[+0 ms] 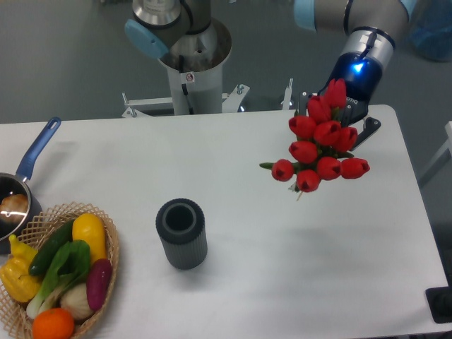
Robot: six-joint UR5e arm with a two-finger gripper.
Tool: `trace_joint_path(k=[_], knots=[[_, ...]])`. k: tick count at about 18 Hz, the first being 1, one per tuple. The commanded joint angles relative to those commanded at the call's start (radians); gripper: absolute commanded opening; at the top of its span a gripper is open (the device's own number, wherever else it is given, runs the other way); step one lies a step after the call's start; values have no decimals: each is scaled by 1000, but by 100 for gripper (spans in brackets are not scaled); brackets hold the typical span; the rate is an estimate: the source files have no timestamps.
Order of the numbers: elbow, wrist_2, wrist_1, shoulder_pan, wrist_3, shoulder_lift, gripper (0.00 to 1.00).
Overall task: Place the flowers on the table
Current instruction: 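Lower the gripper with the tulips toward the table surface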
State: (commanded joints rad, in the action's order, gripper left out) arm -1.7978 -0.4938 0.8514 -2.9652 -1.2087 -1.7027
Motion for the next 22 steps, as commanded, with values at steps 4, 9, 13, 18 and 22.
trace_joint_path(k=[4,9,13,18,22], knots=[[6,-130,-2,6,-8,6,43],[23,-336,-2,47,-14,8,43],[31,-506,0,96,-17,0,43],[32,-727,2,184,-17,-23,43],[32,-815,5,229,-15,-49,43]])
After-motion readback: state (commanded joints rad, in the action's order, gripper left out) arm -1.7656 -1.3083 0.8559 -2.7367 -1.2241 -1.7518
